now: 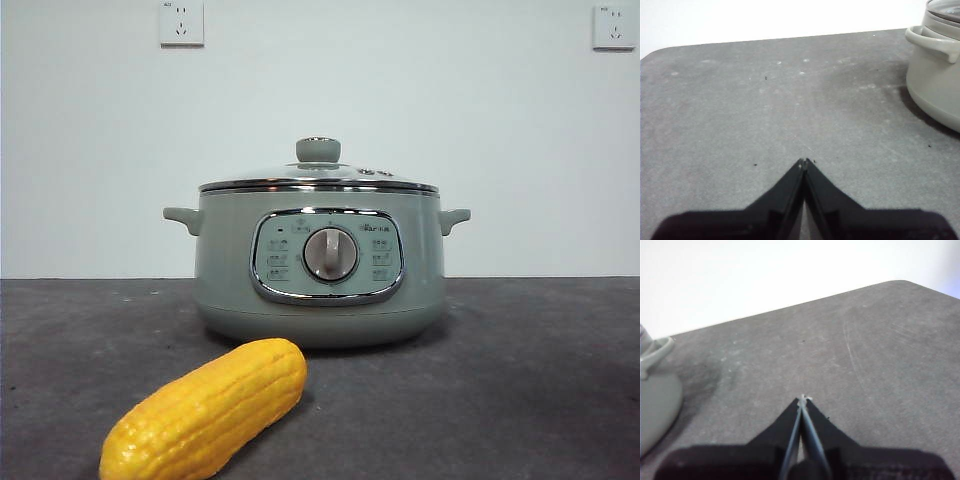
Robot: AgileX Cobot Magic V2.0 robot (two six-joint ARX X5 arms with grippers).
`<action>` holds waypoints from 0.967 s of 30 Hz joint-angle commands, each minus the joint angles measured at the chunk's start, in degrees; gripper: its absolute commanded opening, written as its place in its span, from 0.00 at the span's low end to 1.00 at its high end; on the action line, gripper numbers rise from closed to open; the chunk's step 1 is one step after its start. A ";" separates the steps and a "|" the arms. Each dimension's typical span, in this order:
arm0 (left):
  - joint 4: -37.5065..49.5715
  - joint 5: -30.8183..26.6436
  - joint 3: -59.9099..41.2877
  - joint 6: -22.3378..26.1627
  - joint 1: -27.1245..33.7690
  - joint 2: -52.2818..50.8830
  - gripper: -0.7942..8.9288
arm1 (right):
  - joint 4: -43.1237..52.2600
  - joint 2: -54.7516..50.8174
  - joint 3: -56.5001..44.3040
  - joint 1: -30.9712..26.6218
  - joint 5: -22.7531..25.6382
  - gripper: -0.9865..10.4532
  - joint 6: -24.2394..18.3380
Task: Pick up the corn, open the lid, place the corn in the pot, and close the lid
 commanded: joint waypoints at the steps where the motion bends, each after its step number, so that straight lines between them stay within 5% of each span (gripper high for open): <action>1: -0.13 0.15 -0.52 -0.33 0.17 0.61 0.08 | 0.39 -0.04 -0.57 -0.04 -0.04 0.09 3.48; 7: 0.11 0.44 -0.28 -2.99 0.15 1.53 0.08 | 0.35 -0.04 -0.57 -0.04 -0.63 0.09 6.88; 12: 0.02 6.64 2.03 -3.87 0.15 2.21 0.08 | -0.83 0.00 0.11 -0.02 -10.78 0.08 14.60; 16: 0.07 10.54 5.92 -5.38 0.11 3.56 0.08 | -6.60 0.09 2.97 0.00 -12.39 0.08 19.61; 29: -8.07 24.28 24.17 -12.57 0.07 13.51 0.08 | -24.13 8.39 22.73 0.02 -19.91 0.09 19.82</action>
